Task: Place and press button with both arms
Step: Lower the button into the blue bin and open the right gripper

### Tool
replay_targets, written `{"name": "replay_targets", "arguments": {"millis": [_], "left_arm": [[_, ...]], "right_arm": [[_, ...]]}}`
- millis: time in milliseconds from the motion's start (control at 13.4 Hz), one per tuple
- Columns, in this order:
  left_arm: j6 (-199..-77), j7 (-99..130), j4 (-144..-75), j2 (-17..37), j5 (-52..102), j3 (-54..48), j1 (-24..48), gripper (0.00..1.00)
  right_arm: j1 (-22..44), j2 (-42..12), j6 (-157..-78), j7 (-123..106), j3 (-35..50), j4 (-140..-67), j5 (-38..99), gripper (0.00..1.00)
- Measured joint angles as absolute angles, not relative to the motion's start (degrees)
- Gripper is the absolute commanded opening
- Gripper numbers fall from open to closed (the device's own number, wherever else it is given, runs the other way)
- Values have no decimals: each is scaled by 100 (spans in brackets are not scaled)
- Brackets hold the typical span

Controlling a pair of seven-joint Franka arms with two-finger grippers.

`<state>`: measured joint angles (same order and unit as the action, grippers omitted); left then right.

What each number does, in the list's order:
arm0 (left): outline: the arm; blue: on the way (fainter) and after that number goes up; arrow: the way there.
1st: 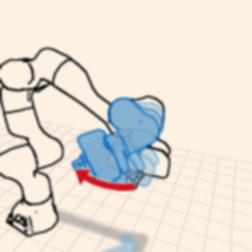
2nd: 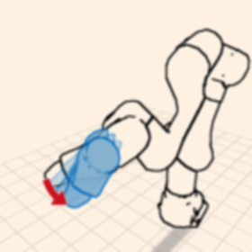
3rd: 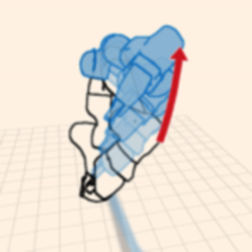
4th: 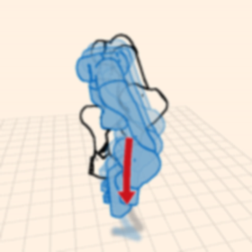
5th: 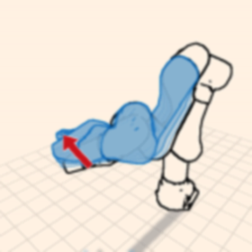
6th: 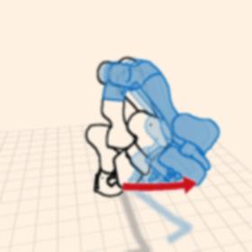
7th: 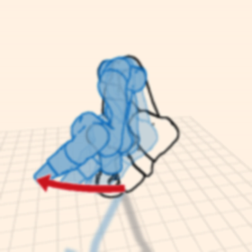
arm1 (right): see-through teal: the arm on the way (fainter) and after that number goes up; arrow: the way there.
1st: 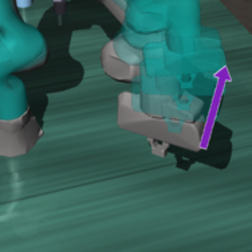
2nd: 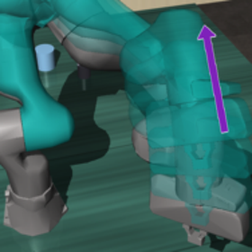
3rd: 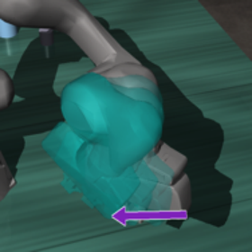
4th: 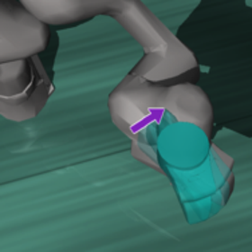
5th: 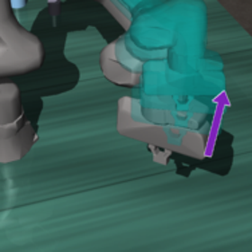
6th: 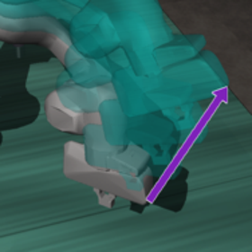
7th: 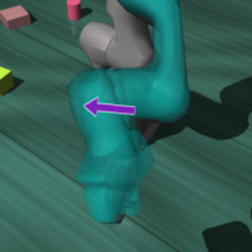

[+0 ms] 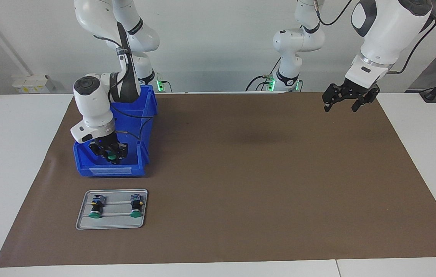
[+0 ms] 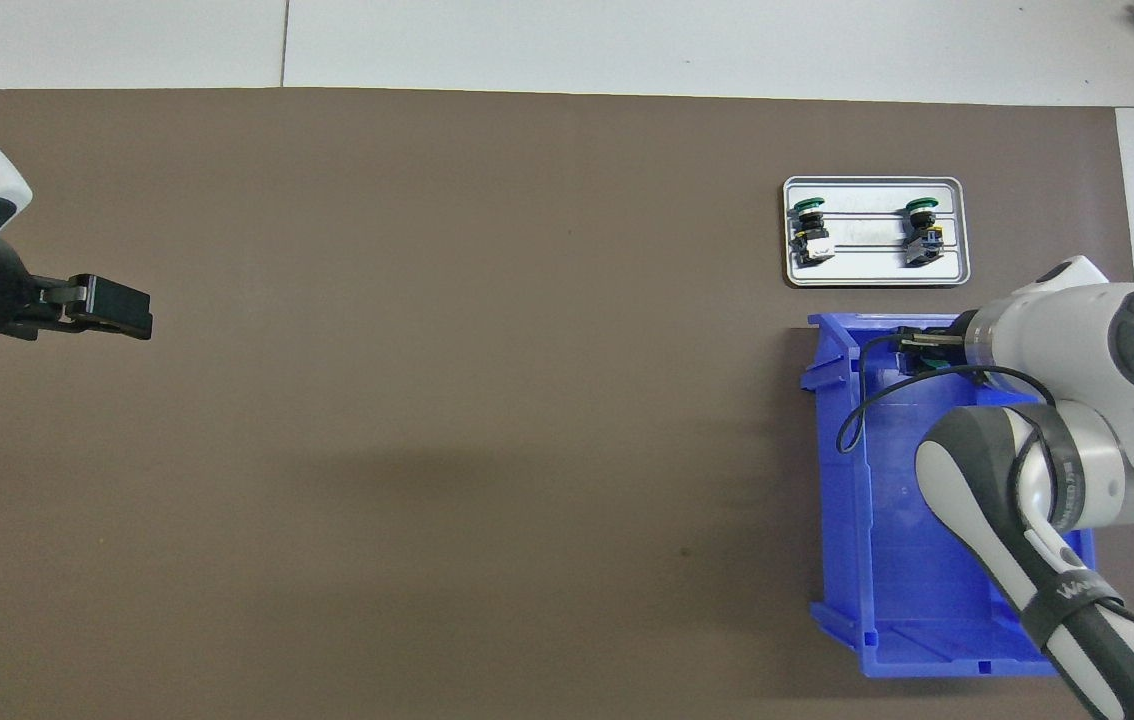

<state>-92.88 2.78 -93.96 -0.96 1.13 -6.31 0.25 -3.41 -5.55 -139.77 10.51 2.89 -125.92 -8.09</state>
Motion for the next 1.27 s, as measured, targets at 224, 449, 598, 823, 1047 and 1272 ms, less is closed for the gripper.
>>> {"name": "replay_targets", "arguments": {"millis": [224,449,598,823,1047,1272], "left_arm": [[-9288,277,-9397,-96,113,-627,25,100],[-9288,277,-9397,-96,113,-602,20,100],[-9292,277,-9397,-96,113,-600,20,100],[-9297,277,-9397,-97,113,-599,20,100],[-9405,277,-9425,-98,113,-583,9,100],[-9530,277,-9568,-121,113,-587,7,100]], "right_arm": [[-339,-555,-13972,1049,299,-12598,-809,0],[-338,-557,-13972,1048,304,-12646,-809,22],[-338,-557,-13972,1046,304,-12688,-809,65],[-338,-557,-13972,1038,305,-12699,-809,83],[-334,-556,-13943,1022,311,-12689,-809,88],[-316,-481,-13562,1009,328,-12481,-809,93]]}}
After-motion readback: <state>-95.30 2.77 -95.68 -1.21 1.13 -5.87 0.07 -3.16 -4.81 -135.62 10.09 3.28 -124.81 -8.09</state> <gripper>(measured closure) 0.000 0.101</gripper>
